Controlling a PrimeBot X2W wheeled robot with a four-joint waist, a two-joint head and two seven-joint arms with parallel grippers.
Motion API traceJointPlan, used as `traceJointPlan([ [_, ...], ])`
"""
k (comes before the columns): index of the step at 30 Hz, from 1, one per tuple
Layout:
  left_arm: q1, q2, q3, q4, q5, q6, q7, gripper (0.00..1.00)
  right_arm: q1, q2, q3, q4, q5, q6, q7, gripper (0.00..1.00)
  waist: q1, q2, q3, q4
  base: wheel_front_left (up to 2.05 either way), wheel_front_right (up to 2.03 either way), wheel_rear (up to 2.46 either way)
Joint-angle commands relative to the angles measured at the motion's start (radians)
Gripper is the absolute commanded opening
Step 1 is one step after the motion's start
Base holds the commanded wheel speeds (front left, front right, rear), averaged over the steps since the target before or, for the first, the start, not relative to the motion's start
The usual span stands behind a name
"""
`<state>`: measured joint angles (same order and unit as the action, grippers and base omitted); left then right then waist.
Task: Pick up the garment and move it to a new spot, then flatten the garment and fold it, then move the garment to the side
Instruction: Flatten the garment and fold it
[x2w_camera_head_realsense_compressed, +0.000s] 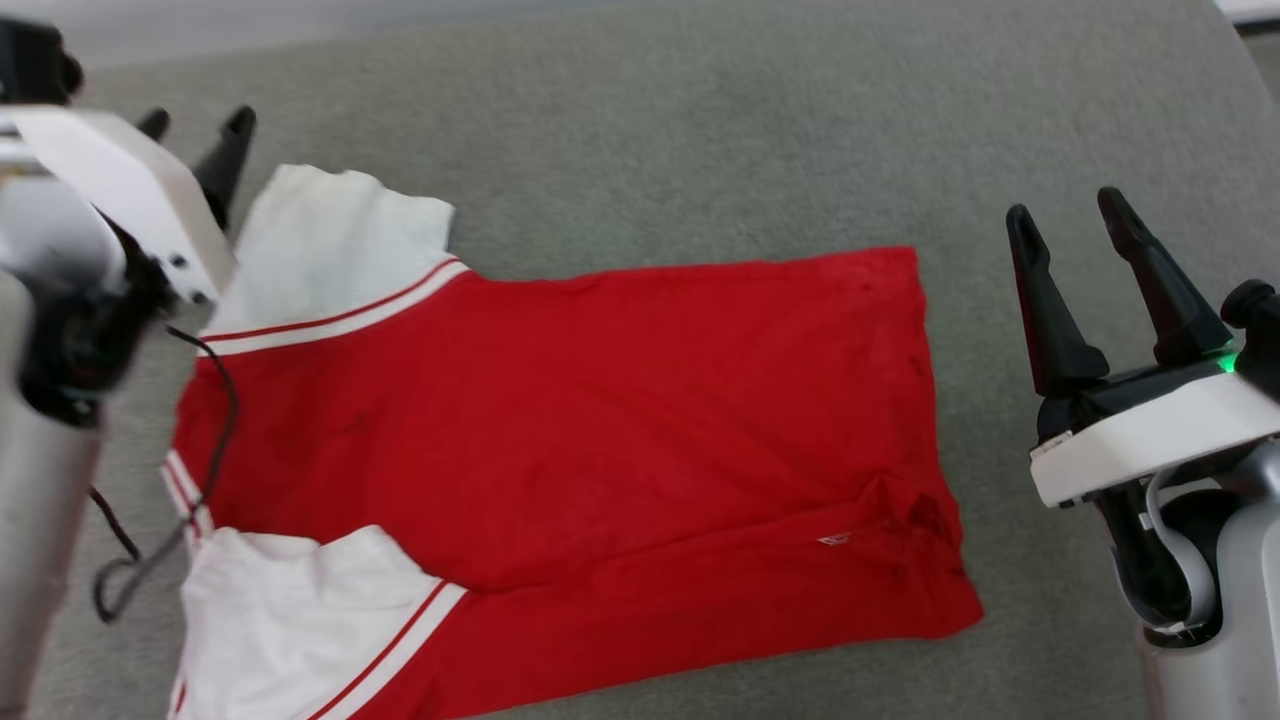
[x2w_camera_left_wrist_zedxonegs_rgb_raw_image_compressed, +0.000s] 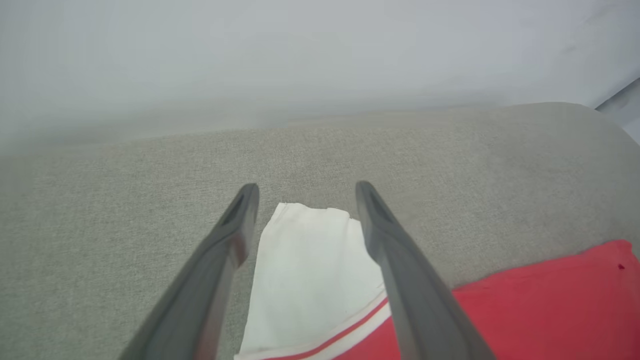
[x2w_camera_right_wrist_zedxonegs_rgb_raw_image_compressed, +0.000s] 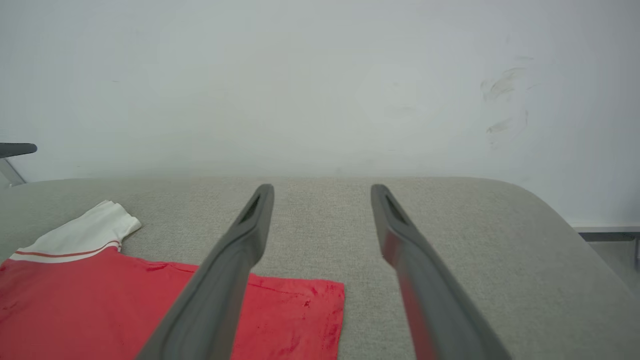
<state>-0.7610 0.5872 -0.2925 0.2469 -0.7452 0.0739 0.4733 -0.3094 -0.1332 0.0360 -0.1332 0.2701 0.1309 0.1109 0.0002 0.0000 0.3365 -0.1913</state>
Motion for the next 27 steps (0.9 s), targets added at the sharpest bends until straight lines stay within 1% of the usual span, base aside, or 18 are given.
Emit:
traceJointPlan([
  [1, -0.047, 0.012, -0.01, 0.024, -0.011, -0.02, 0.04, 1.0, -0.013, 0.013, -0.004, -0.007, 0.0, 0.0, -0.006, 1.0, -0.0002, 0.0, 0.056, -0.059, 0.0, 0.0, 0.0],
  [3, -0.101, 0.035, -0.022, 0.065, -0.015, -0.043, 0.106, 1.0, -0.015, 0.025, -0.004, -0.012, 0.003, 0.0, -0.014, 1.0, -0.0002, 0.0, 0.073, -0.079, 0.0, 0.0, 0.0],
  [4, -0.101, 0.035, -0.022, 0.065, -0.015, -0.043, 0.106, 1.0, -0.015, 0.025, -0.004, -0.012, 0.003, 0.0, -0.014, 1.0, -0.0002, 0.0, 0.073, -0.079, 0.0, 0.0, 0.0],
  [6, -0.148, 0.062, -0.041, 0.104, -0.02, -0.063, 0.184, 1.0, -0.011, 0.036, -0.002, -0.013, 0.008, 0.0, -0.018, 1.0, -0.0002, 0.0, 0.095, -0.1, 0.0, 0.0, 0.0],
  [9, -0.201, 0.095, -0.059, 0.147, -0.025, -0.08, 0.283, 1.0, -0.004, 0.045, -0.007, -0.011, 0.015, 0.0, -0.024, 1.0, -0.0002, 0.0, 0.124, -0.125, 0.0, 0.0, 0.0],
  [12, -0.231, 0.124, -0.058, 0.195, -0.043, -0.074, 0.367, 1.0, -0.001, 0.054, -0.002, -0.011, 0.023, 0.0, -0.029, 1.0, -0.0002, 0.0, 0.156, -0.145, 0.0, 0.0, 0.0],
  [17, -0.235, 0.155, -0.06, 0.26, -0.06, -0.054, 0.461, 1.0, -0.001, 0.064, 0.009, -0.006, 0.034, 0.0, -0.033, 1.0, -0.0002, 0.0, 0.203, -0.169, 0.0, 0.0, 0.0],
  [21, -0.193, 0.146, -0.068, 0.312, -0.082, -0.023, 0.523, 1.0, -0.002, 0.067, 0.014, 0.003, 0.044, 0.0, -0.039, 1.0, -0.0002, 0.0, 0.222, -0.174, 0.0, 0.0, 0.0],
  [22, -0.179, 0.139, -0.071, 0.326, -0.092, -0.015, 0.546, 0.86, -0.003, 0.068, 0.017, 0.007, 0.05, 0.0, -0.037, 1.0, -0.0002, 0.0, 0.223, -0.173, 0.0, 0.0, 0.0],
  [23, -0.164, 0.128, -0.075, 0.335, -0.103, -0.007, 0.567, 0.45, -0.005, 0.068, 0.017, 0.011, 0.053, 0.0, -0.032, 1.0, -0.0002, 0.0, 0.225, -0.172, 0.0, 0.0, 0.0],
  [24, -0.155, 0.117, -0.072, 0.336, -0.112, -0.001, 0.567, 0.16, -0.008, 0.068, 0.017, 0.012, 0.055, 0.0, -0.029, 1.0, -0.0002, 0.0, 0.226, -0.171, 0.0, 0.0, 0.0],
  [25, -0.147, 0.109, -0.069, 0.338, -0.118, 0.006, 0.561, 0.0, -0.012, 0.068, 0.021, 0.014, 0.062, 0.0, -0.025, 1.0, -0.0002, 0.0, 0.227, -0.17, 0.0, 0.0, 0.0],
  [27, -0.131, 0.097, -0.07, 0.336, -0.122, 0.008, 0.552, 0.0, -0.019, 0.063, 0.018, 0.021, 0.071, 0.0, -0.017, 1.0, -0.0002, 0.0, 0.223, -0.165, 0.0, 0.0, 0.0],
])
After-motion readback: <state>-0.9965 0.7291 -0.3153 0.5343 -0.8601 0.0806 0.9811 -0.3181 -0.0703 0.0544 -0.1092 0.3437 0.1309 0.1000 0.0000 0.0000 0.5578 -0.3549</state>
